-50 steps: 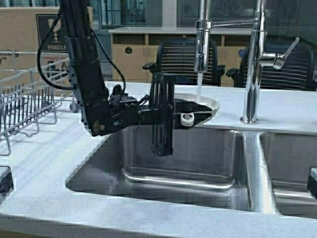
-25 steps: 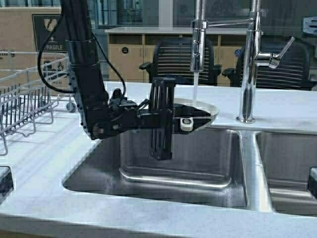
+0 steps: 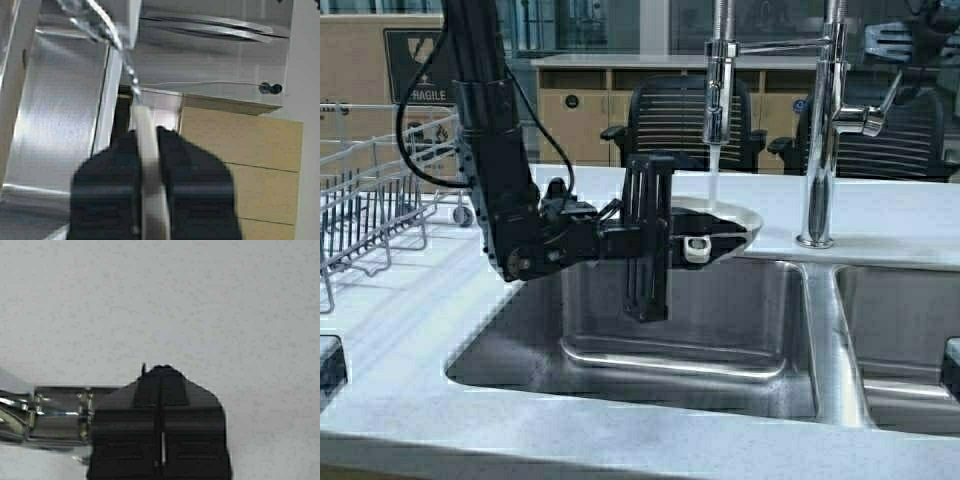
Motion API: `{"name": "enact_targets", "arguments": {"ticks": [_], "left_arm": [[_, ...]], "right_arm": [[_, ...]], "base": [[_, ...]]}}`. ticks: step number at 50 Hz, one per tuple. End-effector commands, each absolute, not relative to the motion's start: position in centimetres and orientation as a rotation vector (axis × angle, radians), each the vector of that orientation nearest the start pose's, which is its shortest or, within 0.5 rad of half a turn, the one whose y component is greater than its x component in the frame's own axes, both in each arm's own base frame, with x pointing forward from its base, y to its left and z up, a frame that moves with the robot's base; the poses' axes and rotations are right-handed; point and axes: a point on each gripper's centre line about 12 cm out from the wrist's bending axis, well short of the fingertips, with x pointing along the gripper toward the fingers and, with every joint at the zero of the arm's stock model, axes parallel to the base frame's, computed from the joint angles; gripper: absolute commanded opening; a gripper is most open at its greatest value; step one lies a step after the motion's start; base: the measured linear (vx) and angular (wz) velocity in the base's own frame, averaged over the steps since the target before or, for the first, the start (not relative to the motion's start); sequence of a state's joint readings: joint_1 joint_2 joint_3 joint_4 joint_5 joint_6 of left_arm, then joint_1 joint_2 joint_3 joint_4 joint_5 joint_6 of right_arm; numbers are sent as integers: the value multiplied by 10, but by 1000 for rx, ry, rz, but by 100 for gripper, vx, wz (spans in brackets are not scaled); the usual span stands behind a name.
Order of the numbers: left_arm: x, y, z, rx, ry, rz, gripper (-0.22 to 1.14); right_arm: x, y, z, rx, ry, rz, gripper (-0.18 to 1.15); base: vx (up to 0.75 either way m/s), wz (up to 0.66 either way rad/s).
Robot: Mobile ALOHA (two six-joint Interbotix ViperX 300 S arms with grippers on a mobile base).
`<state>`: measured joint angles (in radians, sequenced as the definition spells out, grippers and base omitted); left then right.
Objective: Wash the pan
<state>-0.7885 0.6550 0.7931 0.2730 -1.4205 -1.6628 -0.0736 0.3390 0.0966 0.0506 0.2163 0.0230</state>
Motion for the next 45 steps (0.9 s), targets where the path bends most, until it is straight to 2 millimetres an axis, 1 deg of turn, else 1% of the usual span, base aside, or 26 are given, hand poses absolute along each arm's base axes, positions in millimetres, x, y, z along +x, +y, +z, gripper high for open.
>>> {"name": "enact_targets", "arguments": {"ticks": [1, 5, 10, 15, 19, 25, 30, 34, 39, 45], "left_arm": [[251, -298, 42, -1452, 824, -841, 2], [251, -298, 41, -1450, 824, -840, 2], [250, -298, 41, -1449, 826, -839, 2], [251, -298, 42, -1452, 811, -856, 2], [251, -298, 45, -1474, 771, -897, 2], [254, -299, 45, -1513, 673, -984, 2], [261, -296, 38, -1520, 583, -982, 2], [265, -295, 32, -1515, 550, -942, 2], [269, -290, 31, -1520, 521, -877, 2], [268, -282, 20, -1476, 602, -728, 2]], "right_arm": [[533, -7, 234, 77, 568, -24, 5], [536, 2, 245, 72, 557, -5, 5], [537, 9, 253, 67, 543, 9, 5], [534, 7, 263, 56, 525, 8, 5], [526, 0, 273, 47, 512, -5, 5], [505, -13, 286, 58, 499, -30, 5], [484, -19, 292, 65, 482, -45, 5], [468, -21, 297, 65, 456, -51, 5], [450, -25, 302, 67, 422, -62, 5], [431, -26, 305, 72, 386, -68, 5]], "base": [[0, 0], [0, 0], [0, -1], [0, 0], [0, 0], [0, 0], [0, 0], [0, 0], [0, 0], [0, 0]]}}
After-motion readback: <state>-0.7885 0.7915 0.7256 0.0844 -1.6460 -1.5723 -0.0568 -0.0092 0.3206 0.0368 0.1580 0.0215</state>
